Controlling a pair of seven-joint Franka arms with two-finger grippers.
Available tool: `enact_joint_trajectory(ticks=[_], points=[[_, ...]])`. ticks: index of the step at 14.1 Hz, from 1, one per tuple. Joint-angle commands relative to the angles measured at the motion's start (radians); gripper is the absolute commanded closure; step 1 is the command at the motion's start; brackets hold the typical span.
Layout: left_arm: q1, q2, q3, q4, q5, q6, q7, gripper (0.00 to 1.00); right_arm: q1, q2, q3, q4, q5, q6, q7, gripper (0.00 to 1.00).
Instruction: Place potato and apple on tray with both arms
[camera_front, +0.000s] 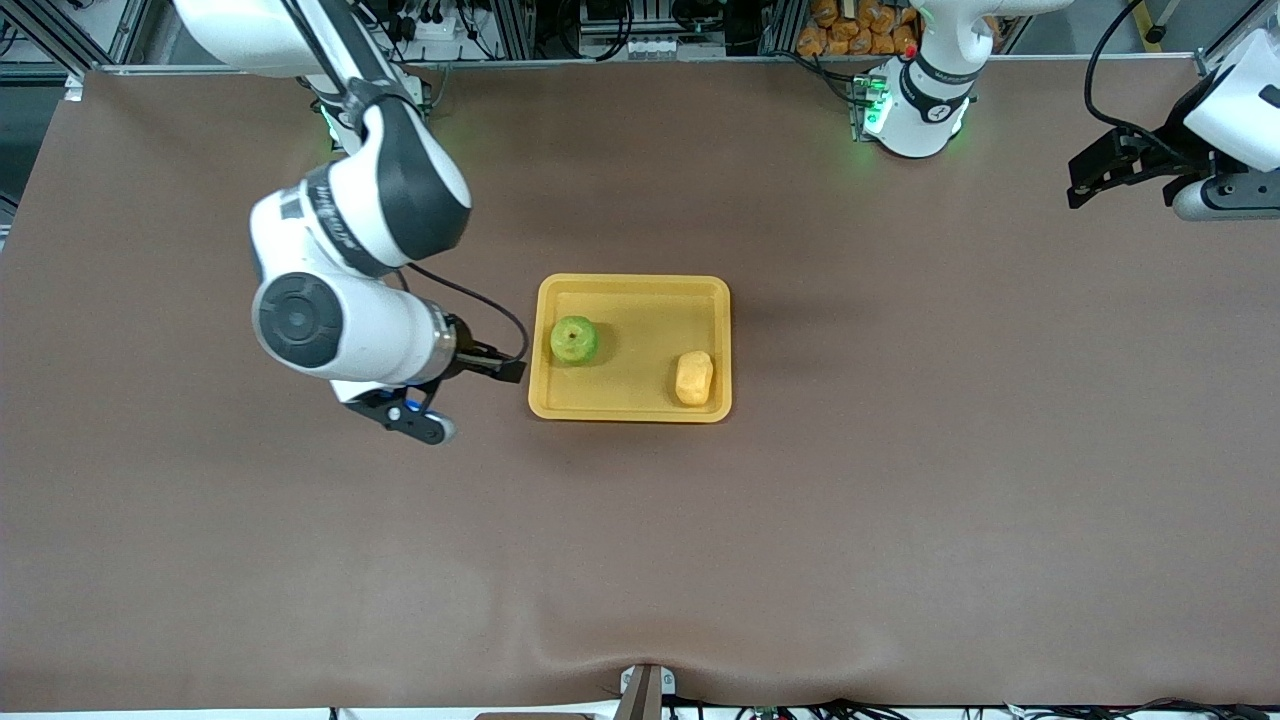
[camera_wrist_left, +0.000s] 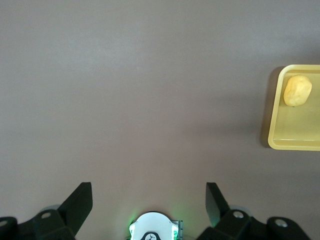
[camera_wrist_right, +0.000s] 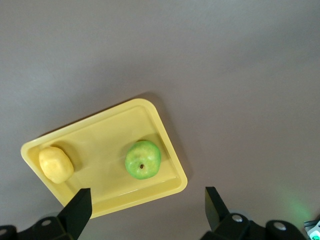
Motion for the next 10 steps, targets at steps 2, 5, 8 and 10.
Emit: enact_joint_trajectory(ticks=[2, 5, 8, 10], points=[[-0.019, -0.033, 0.022, -0.015, -0.017, -0.014, 0.018, 0.00, -0.070, -0.026, 0.012, 0.063, -0.014, -0.081, -0.002, 0.00], [-0.018, -0.031, 0.018, -0.012, -0.017, -0.014, 0.018, 0.00, -0.156, -0.050, 0.012, 0.066, -0.019, -0.158, -0.093, 0.00], [-0.018, -0.028, 0.018, -0.009, -0.017, -0.014, 0.018, 0.00, -0.202, -0.105, 0.012, 0.065, -0.101, -0.185, -0.134, 0.00], [-0.018, -0.026, 0.016, -0.008, -0.017, -0.014, 0.019, 0.00, -0.212, -0.138, 0.015, 0.063, -0.187, -0.214, -0.218, 0.00]])
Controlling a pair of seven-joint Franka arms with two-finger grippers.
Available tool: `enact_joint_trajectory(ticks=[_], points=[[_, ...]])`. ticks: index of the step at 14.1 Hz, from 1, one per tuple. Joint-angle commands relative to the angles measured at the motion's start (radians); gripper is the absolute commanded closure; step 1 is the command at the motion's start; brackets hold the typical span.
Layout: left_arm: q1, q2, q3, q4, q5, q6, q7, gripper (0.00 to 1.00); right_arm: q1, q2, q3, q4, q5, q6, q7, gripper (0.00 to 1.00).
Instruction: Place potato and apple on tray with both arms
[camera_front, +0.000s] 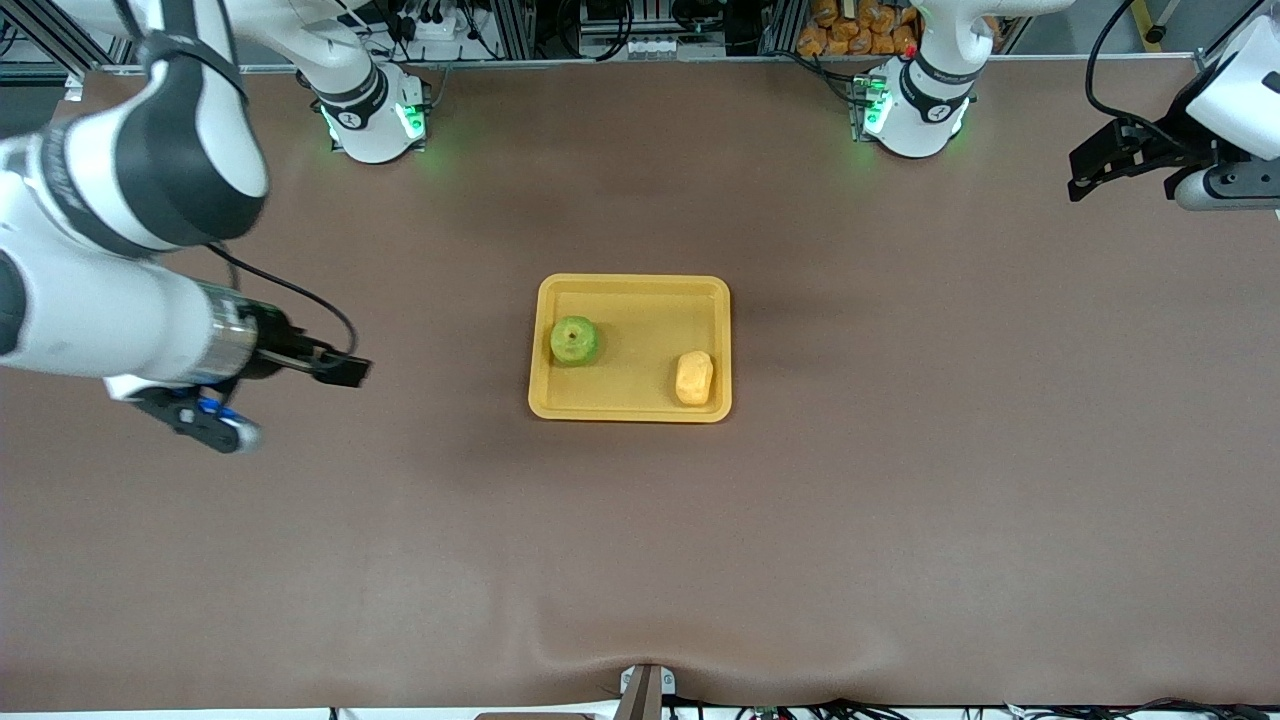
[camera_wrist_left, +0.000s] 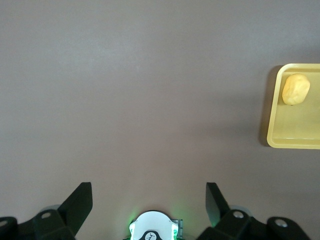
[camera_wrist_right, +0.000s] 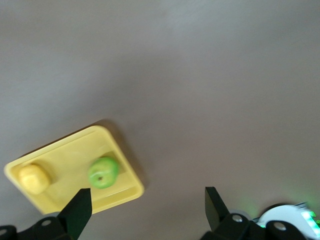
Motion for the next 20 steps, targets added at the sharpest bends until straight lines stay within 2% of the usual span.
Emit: enact_joint_trajectory(ticks=[1, 5, 12, 15, 18, 20], points=[[-0.007, -0.017, 0.009, -0.006, -0.017, -0.009, 0.018, 0.00, -0.011, -0.062, 0.023, -0.005, -0.110, -0.053, -0.094, 0.00], [-0.013, -0.012, 0.008, -0.008, -0.016, -0.009, 0.016, 0.00, -0.065, -0.125, 0.015, -0.031, -0.118, -0.068, -0.198, 0.00], [-0.013, -0.009, 0.005, -0.006, -0.014, -0.006, 0.016, 0.00, -0.133, -0.200, 0.014, -0.036, -0.121, -0.100, -0.252, 0.00], [-0.013, -0.014, 0.005, -0.005, -0.015, -0.006, 0.016, 0.00, -0.172, -0.254, 0.017, -0.091, -0.119, -0.085, -0.324, 0.00], [-0.013, -0.015, 0.003, 0.002, -0.014, -0.008, 0.016, 0.00, -0.255, -0.314, 0.046, -0.166, -0.118, -0.061, -0.399, 0.00], [-0.013, -0.015, -0.008, 0.008, -0.014, -0.008, 0.014, 0.00, -0.306, -0.357, 0.092, -0.211, -0.121, -0.047, -0.401, 0.00]])
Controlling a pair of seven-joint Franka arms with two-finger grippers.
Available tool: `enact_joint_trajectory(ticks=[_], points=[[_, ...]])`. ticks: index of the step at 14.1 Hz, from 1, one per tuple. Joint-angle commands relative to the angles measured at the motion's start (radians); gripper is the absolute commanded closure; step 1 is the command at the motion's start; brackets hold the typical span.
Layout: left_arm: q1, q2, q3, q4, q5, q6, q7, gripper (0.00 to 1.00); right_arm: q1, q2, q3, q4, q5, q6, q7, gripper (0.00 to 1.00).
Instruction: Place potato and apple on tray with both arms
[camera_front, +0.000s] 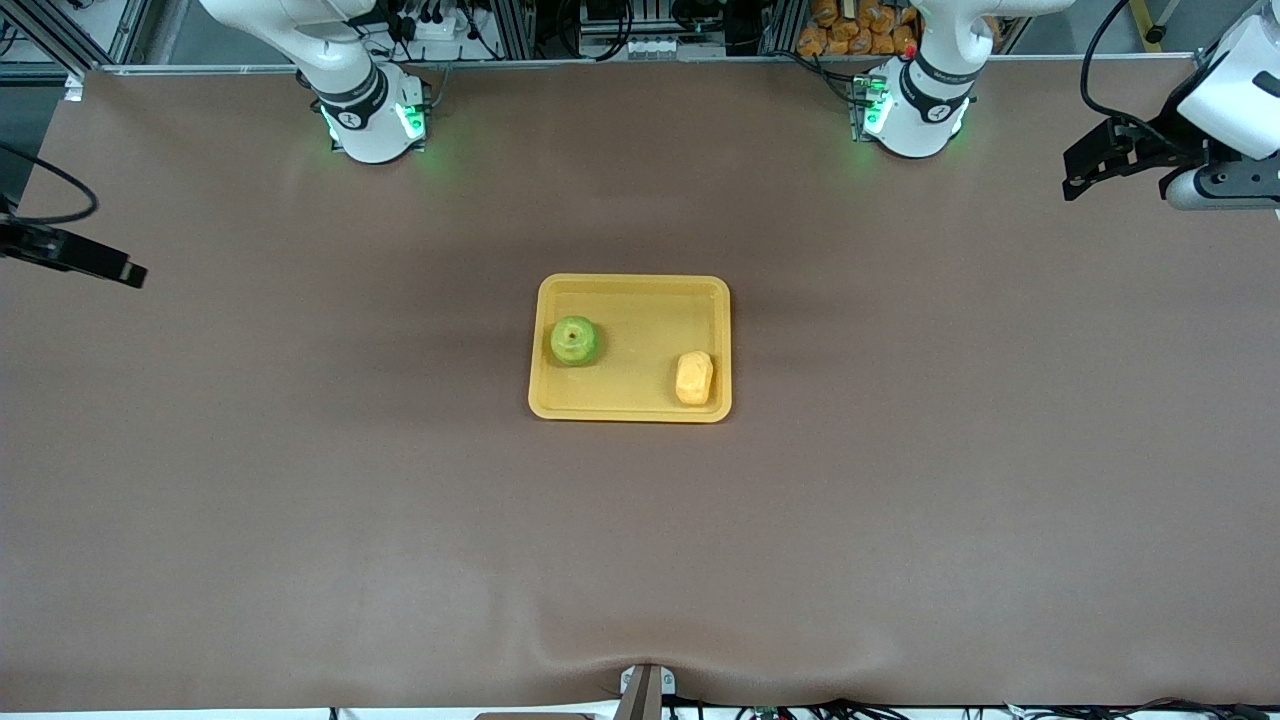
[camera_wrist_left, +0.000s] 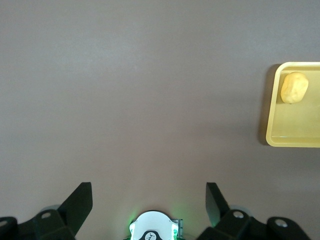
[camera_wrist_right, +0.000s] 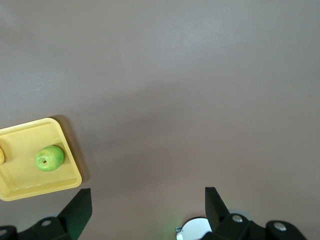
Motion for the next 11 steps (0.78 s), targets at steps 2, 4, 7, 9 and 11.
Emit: enact_joint_trajectory(ticks=[2, 4, 7, 9, 11], points=[[-0.003, -0.017, -0.001, 0.007, -0.014, -0.008, 0.016, 0.00, -0.101, -0.163, 0.140, -0.202, -0.046, 0.093, -0.008, 0.00], [0.001, -0.017, -0.001, 0.012, -0.015, -0.008, 0.018, 0.00, -0.103, -0.256, 0.158, -0.339, -0.077, 0.194, -0.045, 0.00], [0.003, -0.011, 0.003, 0.029, -0.015, -0.008, 0.016, 0.00, -0.131, -0.294, 0.153, -0.398, -0.080, 0.237, -0.229, 0.00], [0.003, -0.006, 0.003, 0.039, -0.015, -0.008, 0.005, 0.00, -0.129, -0.290, 0.151, -0.387, -0.082, 0.234, -0.234, 0.00], [0.003, -0.008, 0.003, 0.038, -0.015, -0.008, 0.004, 0.00, -0.126, -0.281, 0.151, -0.355, -0.086, 0.230, -0.243, 0.00]])
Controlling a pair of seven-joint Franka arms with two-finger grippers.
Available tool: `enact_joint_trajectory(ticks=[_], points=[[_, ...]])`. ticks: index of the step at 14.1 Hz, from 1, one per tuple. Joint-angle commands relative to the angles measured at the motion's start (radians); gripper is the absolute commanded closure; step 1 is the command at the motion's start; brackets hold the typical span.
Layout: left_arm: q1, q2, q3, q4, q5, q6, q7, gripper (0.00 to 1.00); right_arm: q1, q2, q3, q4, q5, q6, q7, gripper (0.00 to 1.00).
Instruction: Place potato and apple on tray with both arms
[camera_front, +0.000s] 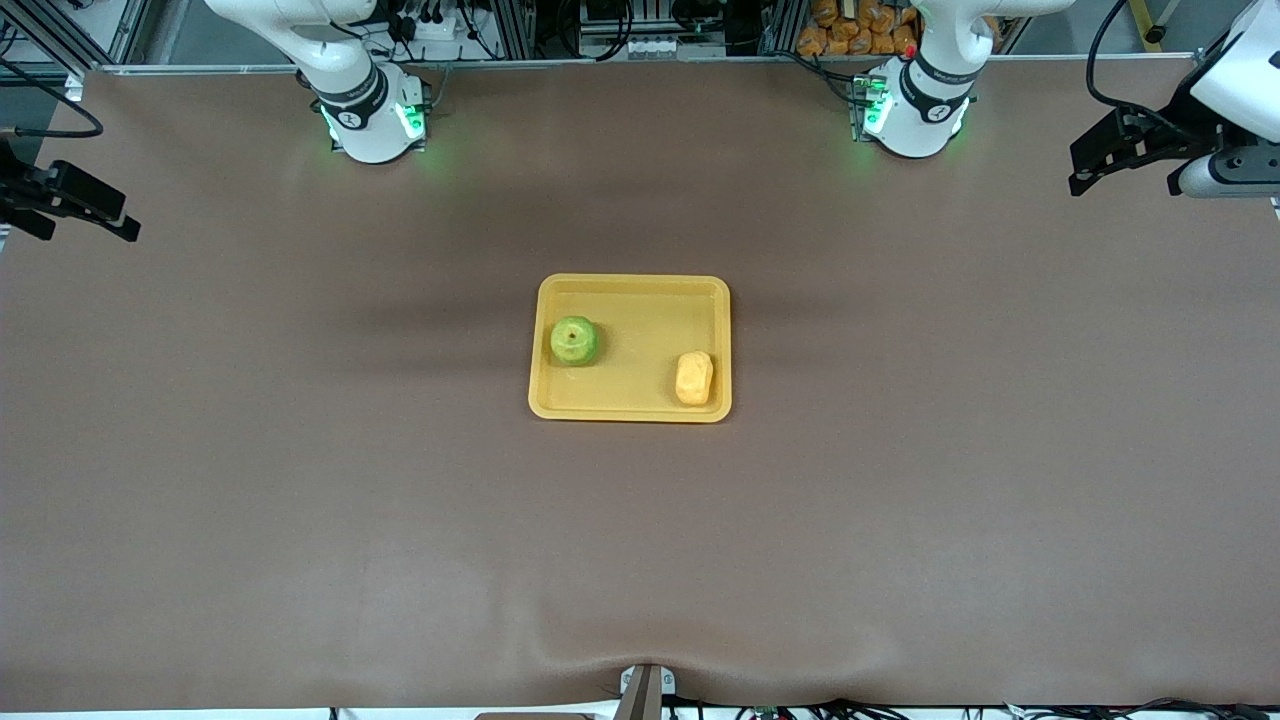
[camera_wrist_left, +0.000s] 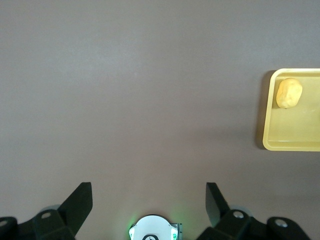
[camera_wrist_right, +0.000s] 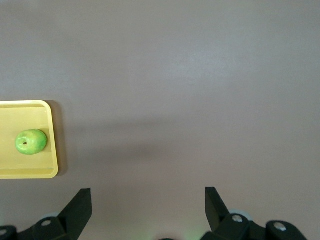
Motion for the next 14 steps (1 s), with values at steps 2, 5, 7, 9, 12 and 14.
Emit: enact_joint_trajectory(ticks=[2, 5, 7, 9, 12, 14], points=[[0.003, -0.006, 0.005, 0.010, -0.019, -0.008, 0.004, 0.00, -0.005, -0.016, 0.033, 0.008, -0.065, 0.007, -0.021, 0.00], [0.007, -0.005, 0.008, 0.010, -0.031, -0.008, -0.013, 0.00, 0.012, -0.004, 0.035, 0.034, -0.099, 0.004, -0.019, 0.00], [0.007, -0.006, 0.008, 0.010, -0.031, -0.008, -0.015, 0.00, 0.011, -0.002, 0.035, 0.034, -0.096, 0.004, -0.018, 0.00], [0.007, -0.006, 0.008, 0.010, -0.031, -0.008, -0.015, 0.00, 0.011, -0.002, 0.036, 0.033, -0.089, 0.002, -0.015, 0.00], [0.007, -0.006, 0.008, 0.010, -0.031, -0.008, -0.015, 0.00, 0.011, -0.002, 0.036, 0.030, -0.089, -0.004, -0.018, 0.00], [0.009, -0.006, 0.008, 0.010, -0.031, -0.008, -0.015, 0.00, 0.009, -0.001, 0.035, 0.030, -0.090, -0.019, -0.018, 0.00]])
